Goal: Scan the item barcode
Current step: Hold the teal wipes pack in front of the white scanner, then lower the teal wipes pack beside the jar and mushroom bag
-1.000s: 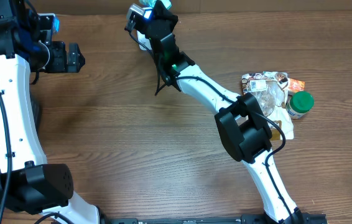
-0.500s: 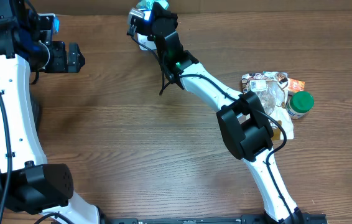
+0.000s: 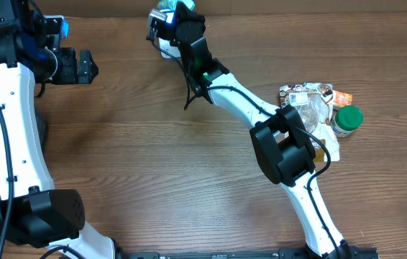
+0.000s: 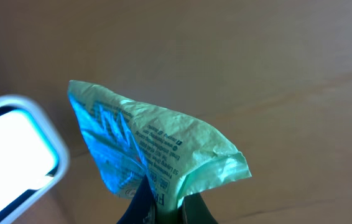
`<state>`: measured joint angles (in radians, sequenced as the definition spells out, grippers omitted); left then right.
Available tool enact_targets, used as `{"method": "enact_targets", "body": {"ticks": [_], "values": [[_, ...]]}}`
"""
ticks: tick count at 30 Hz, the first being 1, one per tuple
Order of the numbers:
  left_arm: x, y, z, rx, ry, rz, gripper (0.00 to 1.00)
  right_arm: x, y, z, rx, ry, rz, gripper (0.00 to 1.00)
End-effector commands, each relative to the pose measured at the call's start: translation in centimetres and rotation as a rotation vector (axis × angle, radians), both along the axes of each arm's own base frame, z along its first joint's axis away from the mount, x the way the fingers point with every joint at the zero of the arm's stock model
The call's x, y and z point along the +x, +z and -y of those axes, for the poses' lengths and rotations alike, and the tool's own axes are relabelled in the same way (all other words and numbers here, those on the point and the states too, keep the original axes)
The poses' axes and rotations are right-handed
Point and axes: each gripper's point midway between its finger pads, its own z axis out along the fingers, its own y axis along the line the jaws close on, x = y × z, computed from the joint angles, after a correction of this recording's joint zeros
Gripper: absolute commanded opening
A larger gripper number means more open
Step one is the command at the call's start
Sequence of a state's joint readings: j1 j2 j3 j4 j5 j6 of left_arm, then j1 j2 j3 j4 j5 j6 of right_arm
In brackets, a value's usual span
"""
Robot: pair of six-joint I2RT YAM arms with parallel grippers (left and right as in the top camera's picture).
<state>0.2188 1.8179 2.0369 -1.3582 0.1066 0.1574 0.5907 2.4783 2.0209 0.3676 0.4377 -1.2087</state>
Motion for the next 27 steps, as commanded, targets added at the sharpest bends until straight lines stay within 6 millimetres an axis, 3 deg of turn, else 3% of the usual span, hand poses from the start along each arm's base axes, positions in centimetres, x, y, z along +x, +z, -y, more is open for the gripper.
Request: {"method": "enact_targets", "body": {"ticks": [1,14,16,19,22,23,25,27], "values": [[0.0,-0.1,-0.5,0.007,0.001,-0.001,1.0,0.1,3.3,0.9,0.066,-0.047,0.093,0.04],[0.0,-0.1,-0.5,0.007,0.001,-0.001,0.99,-0.6,4.4,0.8,0.028,-0.05,0.065,0.04],[0.0,-0.1,-0.5,0.007,0.001,-0.001,1.0,-1.1,5.6,1.1,0.04,-0.05,0.036,0.04],[0.0,-0.1,-0.5,0.007,0.001,-0.001,1.0,-2.2,9.7,2.0,0.213,-0.051,0.034,0.04],[0.0,-0.1,-0.5,0.007,0.001,0.0,1.0,-4.1,13.7,3.2,0.341,-0.053,-0.003,0.04],[0.0,-0.1,-0.5,0.007,0.001,-0.001,1.0,-6.7,16.1,3.9,0.464,-0.054,-0.09,0.04],[0.0,-0.1,-0.5,0.007,0.001,-0.001,1.0,-9.7,17.7,5.0,0.657,-0.072,-0.212,0.04],[0.0,-0.1,-0.5,0.007,0.001,-0.001,0.99,-12.4,18.0,6.1,0.854,-0.108,-0.35,0.04]]}}
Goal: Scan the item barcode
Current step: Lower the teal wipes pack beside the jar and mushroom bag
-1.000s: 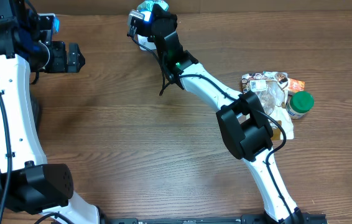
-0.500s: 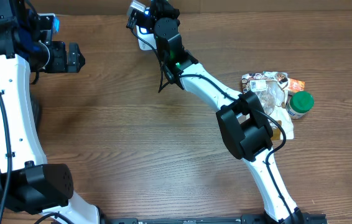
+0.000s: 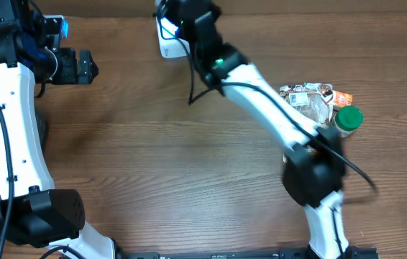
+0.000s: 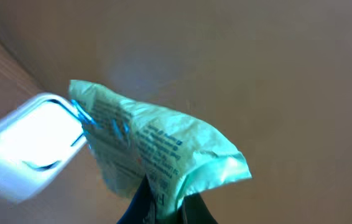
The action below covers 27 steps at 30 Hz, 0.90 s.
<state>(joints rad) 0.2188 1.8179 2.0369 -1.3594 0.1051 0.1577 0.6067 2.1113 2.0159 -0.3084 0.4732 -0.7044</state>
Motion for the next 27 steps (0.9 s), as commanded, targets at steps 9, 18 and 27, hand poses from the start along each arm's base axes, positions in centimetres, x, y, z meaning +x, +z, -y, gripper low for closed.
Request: {"method": "enact_targets", "body": {"ticks": [9,18,27], "values": [[0.0,0.0,-0.4,0.006,0.001,0.001,0.99,-14.5,3.4,14.4,0.779,-0.549,-0.542,0.04],[0.0,0.0,-0.4,0.006,0.001,0.001,1.0,-19.9,-9.7,24.1,0.65,-0.972,-0.941,0.04],[0.0,0.0,-0.4,0.006,0.001,0.001,1.0,-21.8,-18.4,27.0,0.617,-1.095,-1.019,0.04]]}}
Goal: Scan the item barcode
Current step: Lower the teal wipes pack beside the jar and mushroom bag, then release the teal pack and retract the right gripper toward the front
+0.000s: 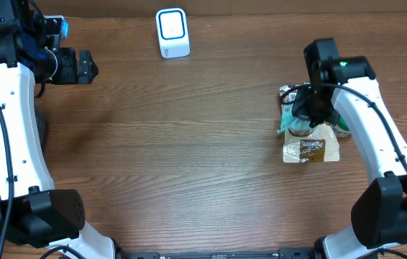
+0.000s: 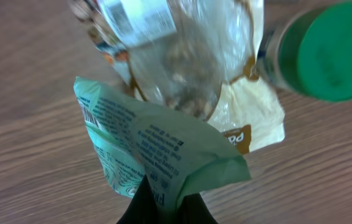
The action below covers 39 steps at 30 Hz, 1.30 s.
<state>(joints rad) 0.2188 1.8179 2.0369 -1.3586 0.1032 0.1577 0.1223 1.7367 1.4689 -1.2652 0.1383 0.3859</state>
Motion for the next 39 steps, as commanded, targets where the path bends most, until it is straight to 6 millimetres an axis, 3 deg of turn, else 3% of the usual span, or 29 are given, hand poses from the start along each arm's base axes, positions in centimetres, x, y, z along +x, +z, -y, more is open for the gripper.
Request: {"method": "enact_targets", "body": {"ticks": [1,3,5,6,12,14,18,25,26,27,28,32,39], "values": [[0.0,0.0,-0.4,0.004,0.0,0.0,1.0,-0.5,-1.3,0.0,0.0,-0.01,-0.009,0.04],[0.0,0.0,-0.4,0.004,0.0,0.0,1.0,-0.7,-1.6,0.2,-0.009,-0.011,-0.015,0.06],[0.0,0.0,-0.4,0.004,0.0,0.0,1.0,-0.7,-1.5,0.5,-0.026,-0.013,-0.014,0.25],[0.0,0.0,-0.4,0.004,0.0,0.0,1.0,-0.7,-1.5,0.9,-0.046,-0.014,-0.014,0.28],[0.0,0.0,-0.4,0.004,0.0,0.0,1.0,-0.3,-0.1,1.0,-0.055,-0.015,0.001,0.31],[0.0,0.0,-0.4,0.004,0.0,0.0,0.99,0.2,2.4,0.8,-0.044,-0.015,0.025,0.32],[0.0,0.0,-0.4,0.004,0.0,0.0,1.0,-0.6,8.6,-1.6,0.06,0.109,0.102,0.32],[0.0,0.0,-0.4,0.004,0.0,0.0,1.0,-6.0,17.0,-5.6,0.227,0.252,0.305,0.37],[0.0,0.0,-0.4,0.004,0.0,0.0,0.99,-7.0,18.0,-6.1,0.257,0.271,0.332,0.45],[0.0,0.0,-0.4,0.004,0.0,0.0,1.0,-8.0,18.9,-6.5,0.287,0.287,0.357,0.89],[0.0,0.0,-0.4,0.004,0.0,0.0,0.99,-8.7,19.5,-6.7,0.305,0.297,0.378,1.0],[0.0,0.0,-0.4,0.004,0.0,0.0,0.99,-11.5,22.2,-6.9,0.363,0.321,0.477,1.0],[0.0,0.0,-0.4,0.004,0.0,0.0,1.0,-14.0,23.7,-6.0,0.349,0.326,0.548,1.0]]}}
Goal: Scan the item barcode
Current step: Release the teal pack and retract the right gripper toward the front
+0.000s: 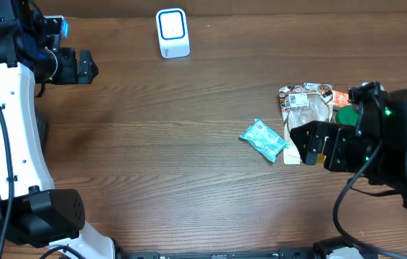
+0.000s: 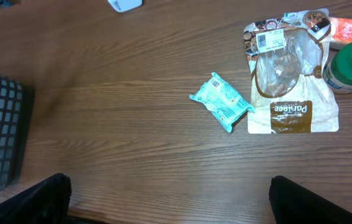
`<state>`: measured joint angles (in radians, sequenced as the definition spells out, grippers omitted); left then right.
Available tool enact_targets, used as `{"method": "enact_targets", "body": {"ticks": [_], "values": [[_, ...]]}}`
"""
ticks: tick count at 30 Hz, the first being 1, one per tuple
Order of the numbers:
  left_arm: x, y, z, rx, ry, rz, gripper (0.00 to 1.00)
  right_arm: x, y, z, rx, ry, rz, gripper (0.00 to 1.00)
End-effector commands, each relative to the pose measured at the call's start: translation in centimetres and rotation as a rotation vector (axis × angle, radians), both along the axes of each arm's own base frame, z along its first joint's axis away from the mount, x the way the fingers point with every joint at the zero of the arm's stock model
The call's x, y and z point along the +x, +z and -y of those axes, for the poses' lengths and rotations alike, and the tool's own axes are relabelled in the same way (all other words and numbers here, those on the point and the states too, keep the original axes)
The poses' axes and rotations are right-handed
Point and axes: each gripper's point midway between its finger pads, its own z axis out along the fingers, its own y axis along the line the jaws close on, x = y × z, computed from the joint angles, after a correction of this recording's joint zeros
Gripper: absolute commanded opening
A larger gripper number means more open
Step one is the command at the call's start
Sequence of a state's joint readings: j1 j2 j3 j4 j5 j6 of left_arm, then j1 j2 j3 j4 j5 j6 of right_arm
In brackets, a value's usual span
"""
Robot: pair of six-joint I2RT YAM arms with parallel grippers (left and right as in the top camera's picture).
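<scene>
A teal snack packet (image 1: 263, 139) (image 2: 221, 102) lies flat on the wooden table, free of any gripper. The white barcode scanner (image 1: 172, 32) (image 2: 125, 4) stands at the far edge. My right gripper (image 1: 323, 146) (image 2: 168, 183) hangs open high above the table, right of the packet, with nothing between its fingers (image 2: 46, 196). My left gripper (image 1: 83, 67) rests at the far left, away from both; its jaws are unclear.
Right of the packet is a pile: a clear-and-brown snack bag (image 1: 305, 108) (image 2: 291, 81), a green-lidded jar and an orange packet (image 2: 350, 30). A black mesh basket sits at the left edge in the wrist view.
My right gripper was shut on the teal packet low over the pile. Now it is open and much higher, and the packet lies on the table just left of the snack bag.
My right gripper held the teal packet beside the scanner at the far edge, then right against its lit face. Then it held the packet above the pile at the right. Now the packet lies on the table and the gripper is open above it.
</scene>
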<state>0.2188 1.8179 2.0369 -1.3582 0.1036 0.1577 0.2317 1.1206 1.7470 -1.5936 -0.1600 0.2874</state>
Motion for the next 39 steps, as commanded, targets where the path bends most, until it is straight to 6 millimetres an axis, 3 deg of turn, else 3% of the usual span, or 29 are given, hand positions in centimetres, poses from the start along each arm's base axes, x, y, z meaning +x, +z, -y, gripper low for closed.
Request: {"method": "enact_targets", "body": {"ticks": [1,8,18,22,39], "values": [[0.0,-0.1,-0.4,0.004,0.0,0.0,1.0,-0.6,0.9,-0.1,0.011,0.013,0.037,1.0],[0.0,-0.1,-0.4,0.004,0.0,0.0,0.99,1.0,0.9,0.0,-0.03,0.009,0.094,1.0],[0.0,-0.1,-0.4,0.004,0.0,0.0,1.0,3.5,1.0,-1.1,-0.057,0.117,0.344,1.0],[0.0,-0.1,-0.4,0.004,0.0,0.0,0.99,3.3,-0.5,-1.3,-0.096,0.186,0.495,1.0],[0.0,0.0,-0.4,0.004,0.0,0.0,1.0,2.1,-8.3,-0.6,-0.009,0.108,1.034,1.0]]}}
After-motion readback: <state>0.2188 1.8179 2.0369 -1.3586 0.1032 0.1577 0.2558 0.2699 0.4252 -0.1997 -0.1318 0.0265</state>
